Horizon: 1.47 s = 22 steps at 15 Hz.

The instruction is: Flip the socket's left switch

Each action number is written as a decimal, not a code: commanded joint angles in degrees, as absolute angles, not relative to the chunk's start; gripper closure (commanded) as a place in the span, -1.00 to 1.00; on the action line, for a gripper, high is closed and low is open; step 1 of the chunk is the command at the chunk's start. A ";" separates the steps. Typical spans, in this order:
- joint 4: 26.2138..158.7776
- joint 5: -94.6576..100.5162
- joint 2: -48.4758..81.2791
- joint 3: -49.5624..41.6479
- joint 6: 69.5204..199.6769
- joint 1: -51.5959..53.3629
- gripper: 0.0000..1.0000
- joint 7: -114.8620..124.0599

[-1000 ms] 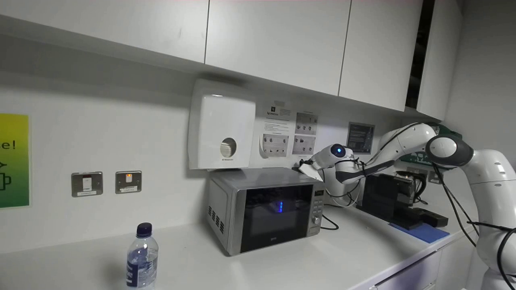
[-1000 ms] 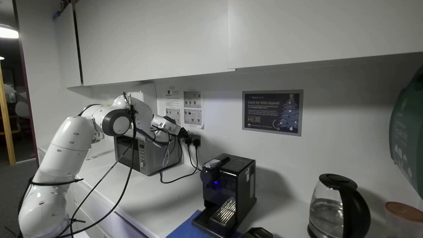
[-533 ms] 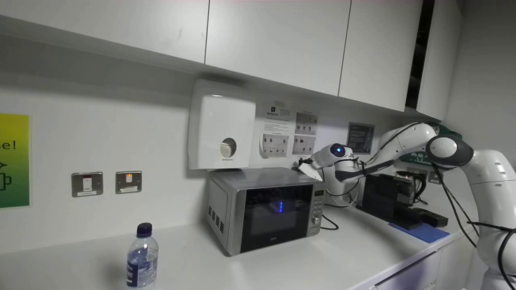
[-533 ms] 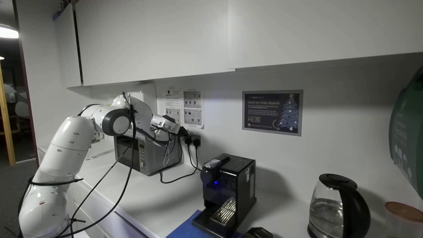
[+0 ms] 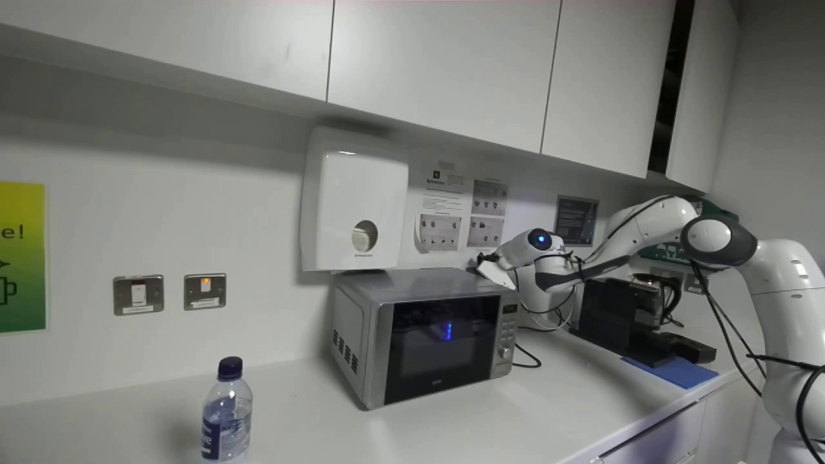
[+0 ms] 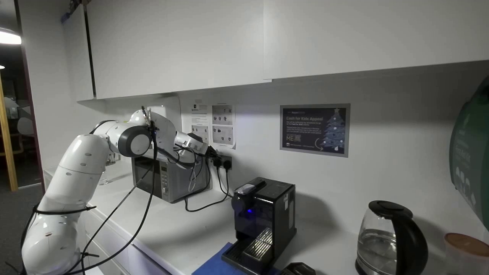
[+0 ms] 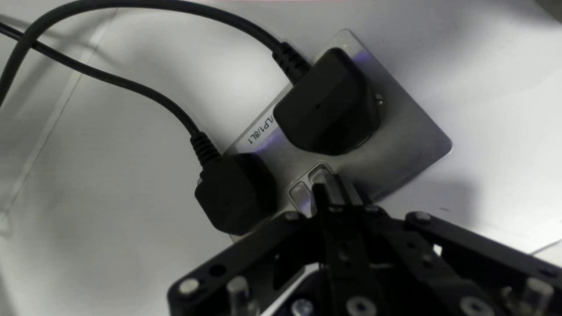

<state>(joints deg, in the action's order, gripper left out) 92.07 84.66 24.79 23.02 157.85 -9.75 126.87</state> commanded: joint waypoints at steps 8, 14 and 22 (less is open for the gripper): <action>102.85 45.06 16.49 16.06 158.19 -2.57 1.00 84.86; 106.56 43.68 11.43 18.64 152.35 -4.78 1.00 78.27; 111.85 35.77 3.78 7.25 148.93 3.08 1.00 65.87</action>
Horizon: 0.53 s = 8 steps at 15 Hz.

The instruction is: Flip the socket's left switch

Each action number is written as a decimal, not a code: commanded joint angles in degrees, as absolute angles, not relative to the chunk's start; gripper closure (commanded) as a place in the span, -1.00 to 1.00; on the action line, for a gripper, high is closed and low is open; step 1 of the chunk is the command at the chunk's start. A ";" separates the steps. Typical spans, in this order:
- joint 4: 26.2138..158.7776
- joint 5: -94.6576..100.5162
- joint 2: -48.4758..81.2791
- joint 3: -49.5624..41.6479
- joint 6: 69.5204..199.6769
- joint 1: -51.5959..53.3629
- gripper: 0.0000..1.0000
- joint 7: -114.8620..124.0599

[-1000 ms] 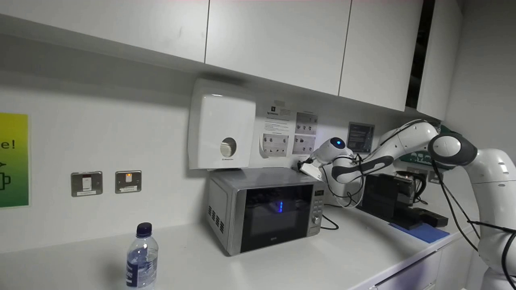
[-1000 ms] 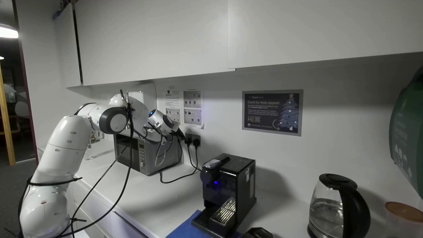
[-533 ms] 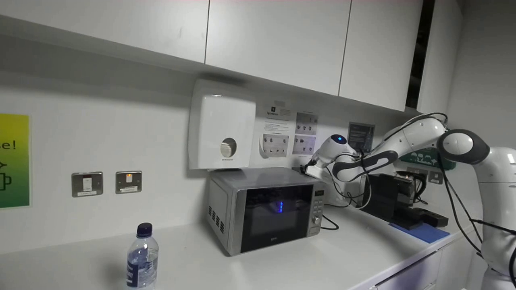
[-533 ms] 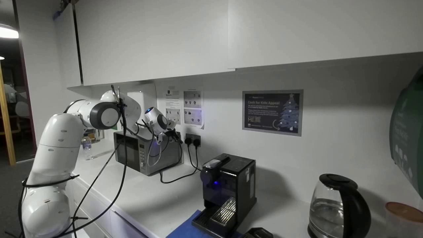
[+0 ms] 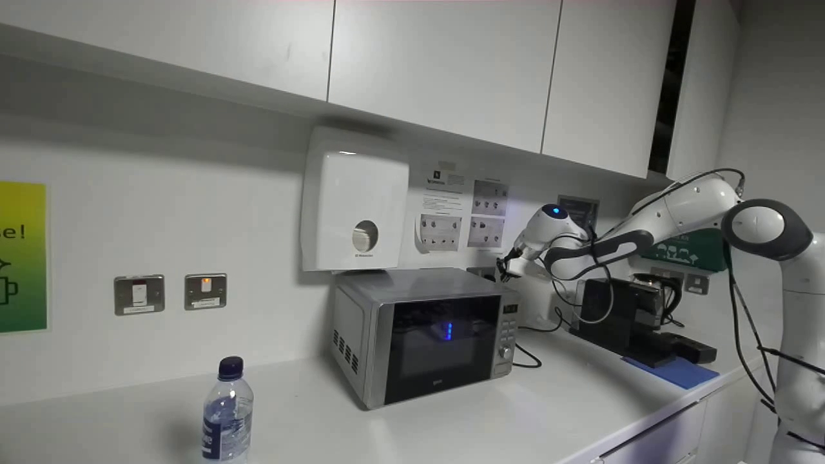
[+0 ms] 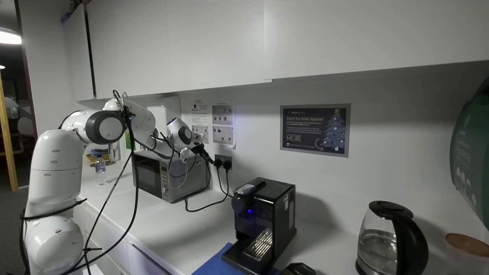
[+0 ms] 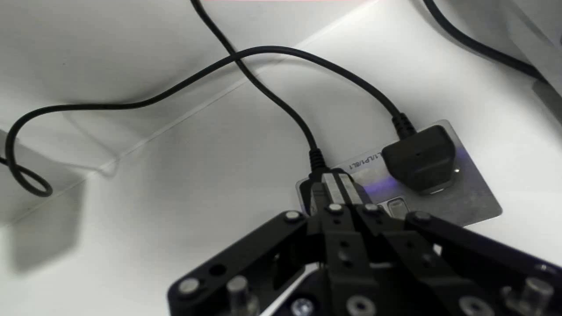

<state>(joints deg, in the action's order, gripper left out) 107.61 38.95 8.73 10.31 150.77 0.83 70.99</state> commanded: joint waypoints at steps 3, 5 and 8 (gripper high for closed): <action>113.85 33.70 1.51 5.93 148.24 3.79 1.00 62.02; 115.17 31.59 0.15 5.78 147.97 3.80 1.00 58.99; 117.21 26.59 -2.05 6.01 147.41 3.76 1.00 52.78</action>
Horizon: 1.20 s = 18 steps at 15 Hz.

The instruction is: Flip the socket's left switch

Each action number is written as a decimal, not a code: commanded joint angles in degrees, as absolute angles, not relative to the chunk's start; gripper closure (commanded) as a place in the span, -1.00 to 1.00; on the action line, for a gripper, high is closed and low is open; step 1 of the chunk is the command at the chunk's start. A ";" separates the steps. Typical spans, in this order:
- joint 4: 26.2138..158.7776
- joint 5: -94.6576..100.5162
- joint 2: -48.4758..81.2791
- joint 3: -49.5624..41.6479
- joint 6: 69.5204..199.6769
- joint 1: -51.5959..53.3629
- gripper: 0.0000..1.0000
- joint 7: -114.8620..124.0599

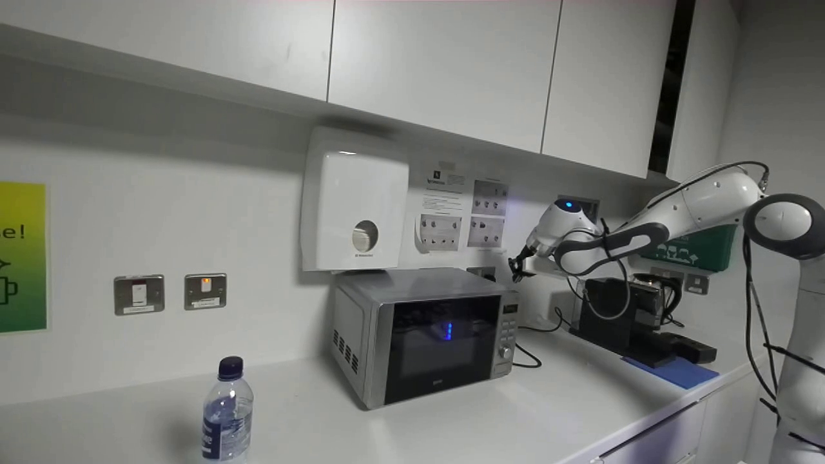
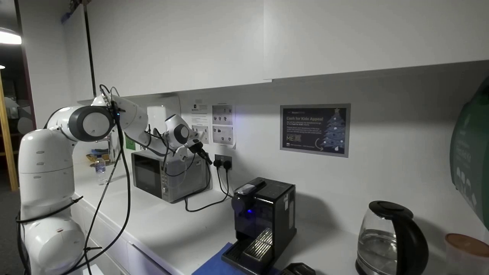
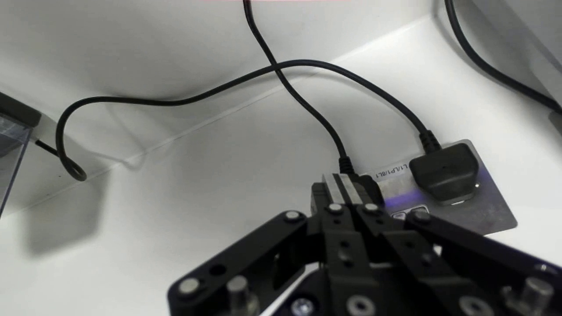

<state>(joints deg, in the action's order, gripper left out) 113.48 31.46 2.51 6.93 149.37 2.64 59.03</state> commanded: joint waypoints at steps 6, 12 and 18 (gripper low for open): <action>122.45 10.44 -8.65 6.48 143.23 4.37 1.00 37.87; 126.98 8.57 -17.25 7.30 135.54 2.81 1.00 36.48; 130.17 8.52 -25.65 8.07 127.54 1.76 1.00 36.11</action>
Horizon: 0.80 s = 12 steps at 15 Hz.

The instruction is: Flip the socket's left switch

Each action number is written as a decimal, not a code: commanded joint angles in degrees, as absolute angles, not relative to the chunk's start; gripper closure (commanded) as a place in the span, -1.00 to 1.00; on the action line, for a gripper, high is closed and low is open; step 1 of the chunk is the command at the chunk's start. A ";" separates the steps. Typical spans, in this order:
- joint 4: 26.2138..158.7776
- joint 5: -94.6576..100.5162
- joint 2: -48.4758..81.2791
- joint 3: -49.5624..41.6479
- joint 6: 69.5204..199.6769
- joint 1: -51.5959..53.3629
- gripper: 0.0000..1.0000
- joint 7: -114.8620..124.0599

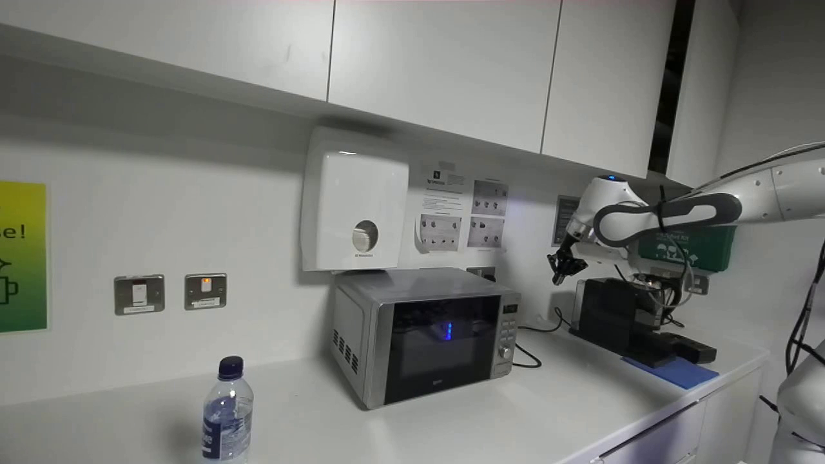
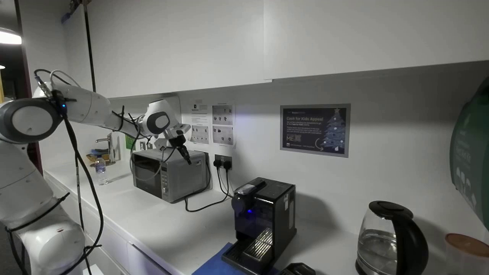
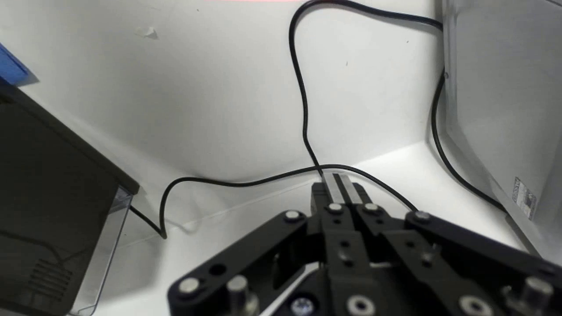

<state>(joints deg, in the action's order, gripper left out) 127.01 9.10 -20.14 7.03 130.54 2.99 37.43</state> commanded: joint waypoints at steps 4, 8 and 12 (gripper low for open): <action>132.21 7.23 -30.03 7.70 122.63 2.43 1.00 32.85; 134.52 1.88 -34.37 6.19 121.83 4.28 1.00 24.69; 136.64 -2.67 -38.45 5.99 122.40 5.23 1.00 17.36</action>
<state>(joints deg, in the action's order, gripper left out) 133.93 0.40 -33.76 7.16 122.60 3.86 23.00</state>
